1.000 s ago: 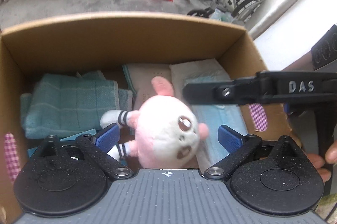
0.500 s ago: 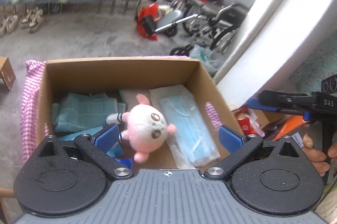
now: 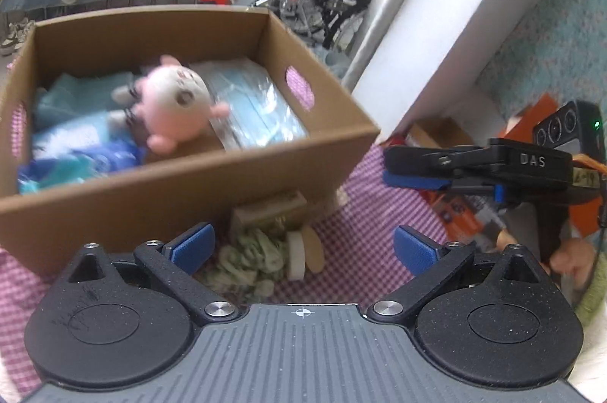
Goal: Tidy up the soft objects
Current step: 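Move the right gripper back to the bed and grasp the gold-wrapped small box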
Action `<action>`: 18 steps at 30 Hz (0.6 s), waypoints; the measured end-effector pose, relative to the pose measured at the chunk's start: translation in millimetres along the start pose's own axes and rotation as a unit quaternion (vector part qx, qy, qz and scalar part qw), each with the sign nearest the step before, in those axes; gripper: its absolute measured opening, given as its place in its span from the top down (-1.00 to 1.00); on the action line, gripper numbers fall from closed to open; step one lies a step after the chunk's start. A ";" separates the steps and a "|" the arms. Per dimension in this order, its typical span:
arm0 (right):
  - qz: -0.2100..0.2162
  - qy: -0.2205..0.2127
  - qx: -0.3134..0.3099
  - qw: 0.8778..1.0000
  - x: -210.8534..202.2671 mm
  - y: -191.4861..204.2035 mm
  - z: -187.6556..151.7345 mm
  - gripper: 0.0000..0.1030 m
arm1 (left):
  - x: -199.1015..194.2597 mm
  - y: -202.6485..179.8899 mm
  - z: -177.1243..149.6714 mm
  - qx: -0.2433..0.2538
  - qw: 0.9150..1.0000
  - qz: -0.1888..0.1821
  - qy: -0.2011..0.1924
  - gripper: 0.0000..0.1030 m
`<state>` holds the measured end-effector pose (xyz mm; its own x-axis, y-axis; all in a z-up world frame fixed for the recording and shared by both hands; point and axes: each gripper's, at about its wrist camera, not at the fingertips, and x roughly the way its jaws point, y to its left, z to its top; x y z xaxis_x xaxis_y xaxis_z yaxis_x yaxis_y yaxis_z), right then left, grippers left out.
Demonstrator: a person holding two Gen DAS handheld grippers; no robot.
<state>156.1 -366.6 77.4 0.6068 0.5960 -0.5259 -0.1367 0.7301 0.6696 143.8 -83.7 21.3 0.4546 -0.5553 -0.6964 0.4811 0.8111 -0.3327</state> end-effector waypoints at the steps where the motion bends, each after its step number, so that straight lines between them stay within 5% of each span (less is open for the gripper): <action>1: -0.005 0.002 0.007 1.000 5.7 -3.2 -5.3 -0.41 | 8.2 -1.8 -2.4 0.005 1.000 0.001 -0.002 -0.88; 6: -0.040 0.000 0.016 0.999 27.1 -14.6 -19.8 -0.24 | 43.7 1.9 -5.7 0.003 0.999 0.034 -0.004 -0.53; 18: -0.064 0.029 0.016 0.997 56.3 -24.3 -19.5 -0.11 | 73.8 15.3 -9.0 0.006 0.998 0.062 0.012 -0.23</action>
<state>178.4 -344.3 21.4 0.5708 0.5184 -0.6367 -0.0354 0.7903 0.6117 177.9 -110.6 -40.9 0.4930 -0.4466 -0.7467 0.4309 0.8709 -0.2363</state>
